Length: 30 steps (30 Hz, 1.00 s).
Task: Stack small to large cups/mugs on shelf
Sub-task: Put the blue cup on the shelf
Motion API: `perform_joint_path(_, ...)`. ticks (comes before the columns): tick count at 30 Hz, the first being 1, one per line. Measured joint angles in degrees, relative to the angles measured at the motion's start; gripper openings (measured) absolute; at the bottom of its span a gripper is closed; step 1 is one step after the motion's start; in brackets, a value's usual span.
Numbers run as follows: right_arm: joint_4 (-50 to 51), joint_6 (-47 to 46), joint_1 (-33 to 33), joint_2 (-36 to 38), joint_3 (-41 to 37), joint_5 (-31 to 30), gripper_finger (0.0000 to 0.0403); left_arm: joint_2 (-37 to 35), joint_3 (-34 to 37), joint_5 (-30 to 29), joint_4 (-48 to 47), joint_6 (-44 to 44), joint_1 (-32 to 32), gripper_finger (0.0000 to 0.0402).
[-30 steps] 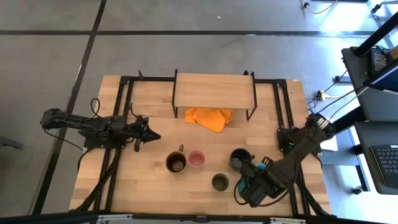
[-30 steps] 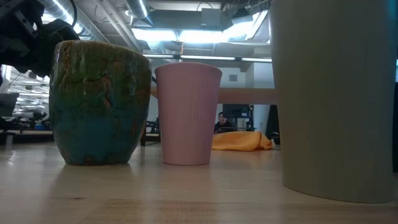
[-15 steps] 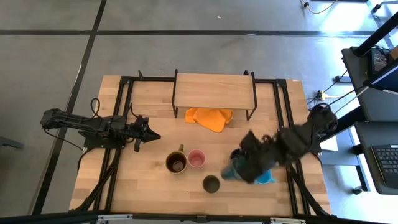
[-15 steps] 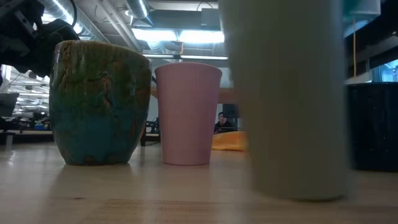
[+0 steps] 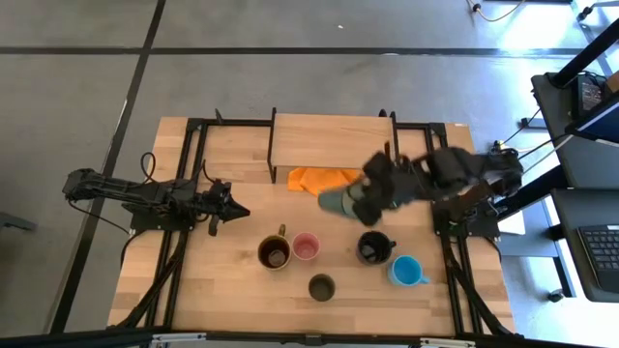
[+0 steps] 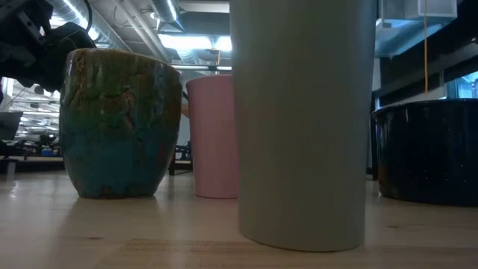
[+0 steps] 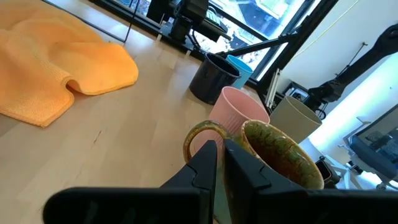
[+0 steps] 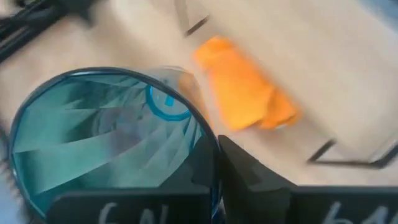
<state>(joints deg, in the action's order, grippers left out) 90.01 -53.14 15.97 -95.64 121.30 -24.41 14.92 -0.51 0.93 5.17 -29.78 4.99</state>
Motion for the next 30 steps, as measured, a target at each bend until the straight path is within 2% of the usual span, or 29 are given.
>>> perform_joint_path(11, 0.0, 12.5, -16.5, 1.5, 0.0, -1.3, 0.0011, 0.0, 0.0, 0.0, 0.0, -0.1, 0.0, 0.0019)
perform_joint_path(14, 0.0, 14.4, -22.5, 2.4, 0.1, -1.7, 0.0011, 0.0, 0.0, 0.0, 1.7, -3.1, 0.0, 0.0019)
perform_joint_path(19, 0.0, 16.5, -35.5, 3.5, 0.3, 7.7, 0.0012, 0.0, 0.0, 0.0, 6.8, -12.4, 0.0, 0.0019)
perform_joint_path(23, 0.1, 22.1, -44.5, 3.8, 0.3, 16.7, 0.0012, 0.0, 0.0, -0.6, 8.9, -18.3, 0.0, 0.0019)
perform_joint_path(30, 0.0, 35.8, -56.7, 1.7, 0.3, 17.8, 0.0012, 0.1, 0.0, -3.8, 5.2, -29.8, 0.0, 0.0019)
